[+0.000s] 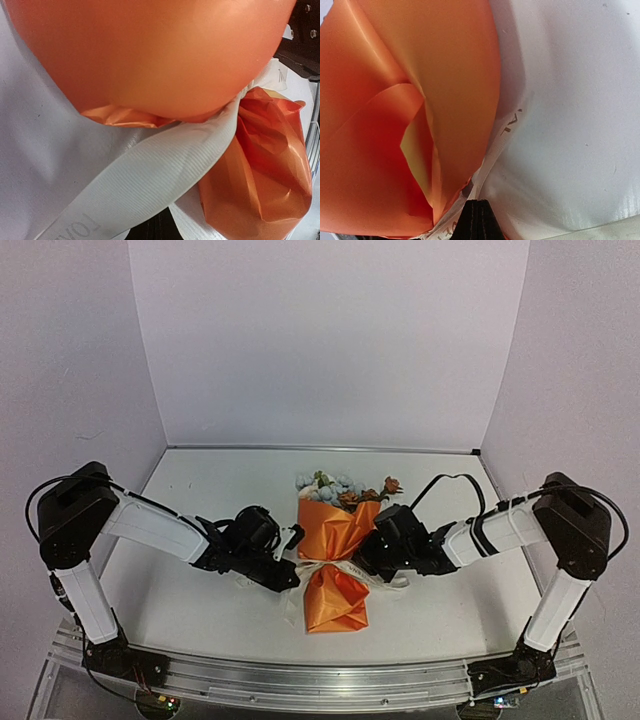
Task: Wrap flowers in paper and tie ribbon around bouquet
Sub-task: Adjust the ribbon on the folded bouquet.
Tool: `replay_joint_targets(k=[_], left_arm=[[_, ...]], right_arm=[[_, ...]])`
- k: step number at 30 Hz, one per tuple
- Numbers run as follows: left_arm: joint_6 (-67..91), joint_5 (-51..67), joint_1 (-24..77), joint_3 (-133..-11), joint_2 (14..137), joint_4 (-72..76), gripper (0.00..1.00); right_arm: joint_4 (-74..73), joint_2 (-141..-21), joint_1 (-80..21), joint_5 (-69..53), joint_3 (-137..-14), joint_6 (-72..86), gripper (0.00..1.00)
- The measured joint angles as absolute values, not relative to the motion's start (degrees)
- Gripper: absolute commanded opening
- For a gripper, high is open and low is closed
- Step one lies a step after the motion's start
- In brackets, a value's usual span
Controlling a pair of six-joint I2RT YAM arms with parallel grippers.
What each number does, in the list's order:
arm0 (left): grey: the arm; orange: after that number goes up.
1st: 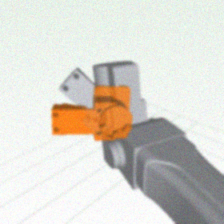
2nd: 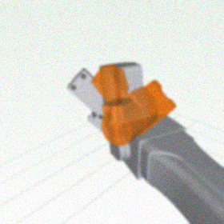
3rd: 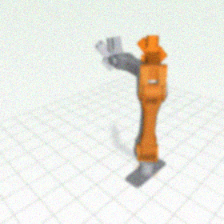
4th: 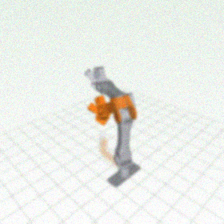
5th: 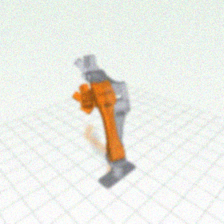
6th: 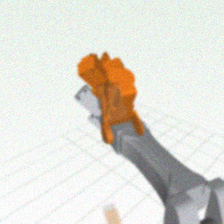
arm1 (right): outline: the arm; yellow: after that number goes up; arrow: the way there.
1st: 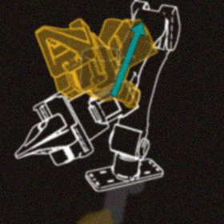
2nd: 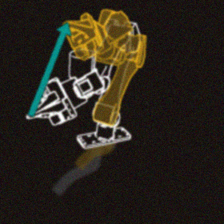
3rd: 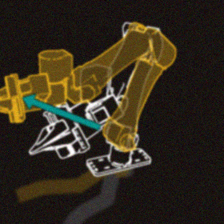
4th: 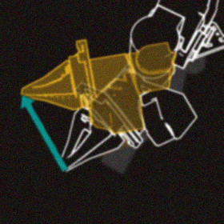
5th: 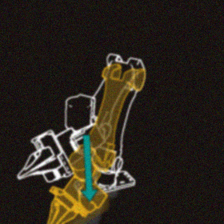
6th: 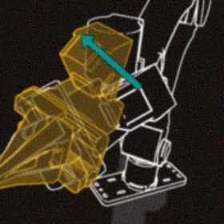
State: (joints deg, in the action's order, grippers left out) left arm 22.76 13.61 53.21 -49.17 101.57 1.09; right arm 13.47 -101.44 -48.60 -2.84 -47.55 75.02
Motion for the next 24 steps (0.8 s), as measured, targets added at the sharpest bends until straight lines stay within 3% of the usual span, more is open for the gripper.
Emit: replay_joint_targets(k=[24], left_arm=[[25.6, 10.5, 53.4, -44.4, 96.2, 1.9, 0.00]], right_arm=[[8.6, -95.8, -49.3, 2.6, -45.9, 70.0, 0.00]])
